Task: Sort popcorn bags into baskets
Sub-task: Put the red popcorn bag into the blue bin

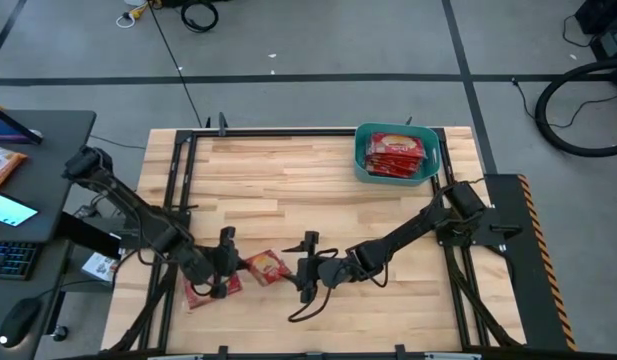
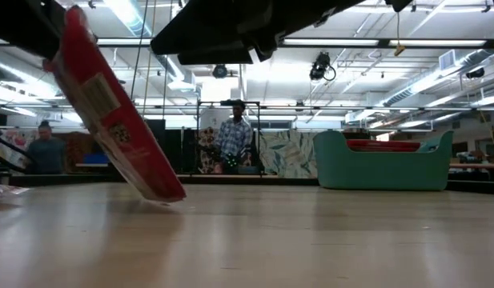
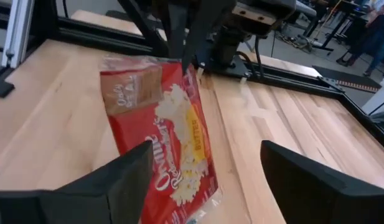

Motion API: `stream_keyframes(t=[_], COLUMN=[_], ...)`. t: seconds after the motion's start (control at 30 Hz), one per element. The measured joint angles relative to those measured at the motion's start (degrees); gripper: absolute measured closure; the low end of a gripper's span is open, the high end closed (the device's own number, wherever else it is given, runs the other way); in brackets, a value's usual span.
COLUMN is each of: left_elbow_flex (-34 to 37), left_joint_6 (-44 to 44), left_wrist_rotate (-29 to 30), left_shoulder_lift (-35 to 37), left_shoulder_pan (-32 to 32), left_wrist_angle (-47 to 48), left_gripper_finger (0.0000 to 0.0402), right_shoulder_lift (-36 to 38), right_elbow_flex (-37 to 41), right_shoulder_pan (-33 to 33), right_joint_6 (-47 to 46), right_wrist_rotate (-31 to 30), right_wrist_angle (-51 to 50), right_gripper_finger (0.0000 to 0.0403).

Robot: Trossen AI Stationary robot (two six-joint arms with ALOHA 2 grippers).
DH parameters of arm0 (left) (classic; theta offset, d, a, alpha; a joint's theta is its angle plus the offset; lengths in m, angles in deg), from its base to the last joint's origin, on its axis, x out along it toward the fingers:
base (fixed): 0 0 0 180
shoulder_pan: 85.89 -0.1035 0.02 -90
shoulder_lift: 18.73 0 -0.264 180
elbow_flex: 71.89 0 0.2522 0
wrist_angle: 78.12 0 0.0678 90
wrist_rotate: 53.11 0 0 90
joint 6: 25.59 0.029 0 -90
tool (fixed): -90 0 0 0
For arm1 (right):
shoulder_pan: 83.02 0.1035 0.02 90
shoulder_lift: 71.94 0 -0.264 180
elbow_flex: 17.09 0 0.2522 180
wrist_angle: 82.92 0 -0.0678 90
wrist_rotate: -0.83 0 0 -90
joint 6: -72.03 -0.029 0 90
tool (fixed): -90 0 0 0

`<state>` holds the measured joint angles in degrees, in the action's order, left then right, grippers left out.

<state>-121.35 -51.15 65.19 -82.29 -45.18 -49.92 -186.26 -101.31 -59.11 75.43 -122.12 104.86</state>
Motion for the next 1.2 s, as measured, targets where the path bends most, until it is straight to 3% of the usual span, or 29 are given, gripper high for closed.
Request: stream_keyframes(t=[0.67, 0.93, 1.2], left_elbow_flex=[0.00, 0.00, -0.03], left_joint_6=[3.29, 9.13, 14.71], left_wrist_rotate=[2.71, 0.28, -0.30], left_shoulder_lift=[0.78, 0.75, 0.74], left_shoulder_pan=[-9.25, -11.34, -11.24], left_wrist_angle=[-4.65, -13.53, -21.67], left_gripper_finger=[0.0397, 0.0395, 0.0394], right_shoulder_lift=[0.02, 0.04, 0.09], right_elbow_flex=[0.02, 0.07, 0.07], right_shoulder_pan=[0.13, -0.45, -0.87], right_joint_6=[-1.68, -1.26, 0.22], right_wrist_rotate=[0.02, -2.10, -6.44], right_wrist_angle=[1.24, -0.36, -3.14], right_gripper_finger=[0.0117, 0.0126, 0.0195])
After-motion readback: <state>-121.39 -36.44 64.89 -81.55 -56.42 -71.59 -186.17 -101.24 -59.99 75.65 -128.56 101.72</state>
